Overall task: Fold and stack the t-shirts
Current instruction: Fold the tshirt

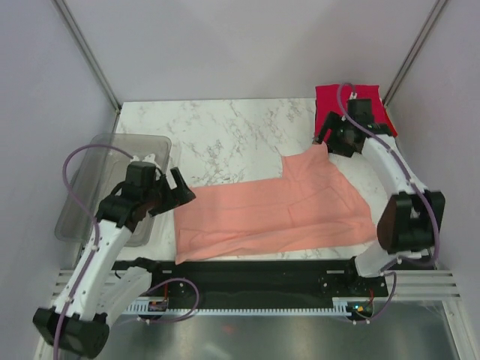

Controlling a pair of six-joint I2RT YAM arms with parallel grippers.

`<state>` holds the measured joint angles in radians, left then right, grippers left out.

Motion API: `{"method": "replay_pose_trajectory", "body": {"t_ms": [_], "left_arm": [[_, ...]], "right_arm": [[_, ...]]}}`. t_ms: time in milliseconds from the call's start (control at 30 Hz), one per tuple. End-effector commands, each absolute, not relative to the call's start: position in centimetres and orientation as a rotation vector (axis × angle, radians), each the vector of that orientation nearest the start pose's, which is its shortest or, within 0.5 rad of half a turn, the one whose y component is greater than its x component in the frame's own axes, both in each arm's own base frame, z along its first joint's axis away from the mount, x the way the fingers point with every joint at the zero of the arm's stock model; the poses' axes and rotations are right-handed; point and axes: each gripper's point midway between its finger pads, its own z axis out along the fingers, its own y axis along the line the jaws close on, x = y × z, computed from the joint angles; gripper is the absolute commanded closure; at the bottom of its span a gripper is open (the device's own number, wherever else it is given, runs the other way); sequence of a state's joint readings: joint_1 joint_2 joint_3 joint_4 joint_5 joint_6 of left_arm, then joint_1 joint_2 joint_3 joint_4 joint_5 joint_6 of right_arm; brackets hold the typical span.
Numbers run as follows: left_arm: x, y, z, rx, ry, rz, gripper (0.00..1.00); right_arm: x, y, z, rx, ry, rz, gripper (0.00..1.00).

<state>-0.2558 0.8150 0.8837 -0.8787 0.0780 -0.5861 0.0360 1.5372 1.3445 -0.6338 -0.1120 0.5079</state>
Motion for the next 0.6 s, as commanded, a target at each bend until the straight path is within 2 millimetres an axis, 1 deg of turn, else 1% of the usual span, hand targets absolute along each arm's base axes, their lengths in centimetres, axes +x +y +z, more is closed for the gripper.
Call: {"method": "replay_pose_trajectory", "body": {"t_ms": [0,33,67,100,133,200,233,300,333,367,433,467,533,567], "left_arm": [[24.3,-9.5,17.0,-0.318,2.395,-0.432,0.0],[25.1,-9.7,16.9,-0.312,2.392,-0.429,0.0],[25.6,-9.6,16.6,-0.316,2.4,-0.41,0.0],[26.2,-9.7,15.9,-0.318,2.43,-0.399,0.0],[26.8,-10.2,16.0,-0.305,2.419,-0.421,0.0],[27.3,-10.5,15.2,-0.281,2.434,-0.424,0.0],[27.5,-10.5,14.6,-0.277,2.434,-0.423,0.0],[27.4,-10.4,13.8,-0.269,2.442,-0.41,0.0],[27.1,-10.3,13.1,-0.276,2.456,-0.403,0.0],[27.1,-10.4,13.1,-0.269,2.458,-0.417,0.0],[27.0,-10.7,13.3,-0.266,2.452,-0.44,0.0],[27.0,-10.6,13.2,-0.275,2.451,-0.435,0.0],[27.0,-10.7,13.2,-0.273,2.451,-0.439,0.0],[27.0,-10.7,13.2,-0.271,2.455,-0.439,0.0]], "right_arm": [[43.6,4.3,16.0,0.411,2.429,0.206,0.18],[45.3,4.5,17.0,0.38,2.4,0.208,0.2],[46.3,4.1,15.3,0.375,2.435,0.16,0.21],[47.0,4.0,14.9,0.336,2.443,0.132,0.22],[48.4,3.7,14.2,0.323,2.453,0.095,0.22],[49.4,3.5,13.2,0.299,2.476,0.058,0.23],[50.3,3.3,12.1,0.288,2.497,0.03,0.23],[51.0,3.1,11.1,0.286,2.511,0.013,0.24],[51.6,2.9,11.0,0.282,2.503,-0.011,0.24],[51.8,2.8,9.7,0.282,2.523,-0.03,0.24],[52.3,2.8,8.9,0.284,2.527,-0.048,0.25],[52.4,2.9,8.1,0.289,2.535,-0.052,0.28],[52.2,3.3,7.4,0.281,2.543,-0.049,0.31],[52.2,3.5,7.5,0.287,2.538,-0.045,0.33]]}}
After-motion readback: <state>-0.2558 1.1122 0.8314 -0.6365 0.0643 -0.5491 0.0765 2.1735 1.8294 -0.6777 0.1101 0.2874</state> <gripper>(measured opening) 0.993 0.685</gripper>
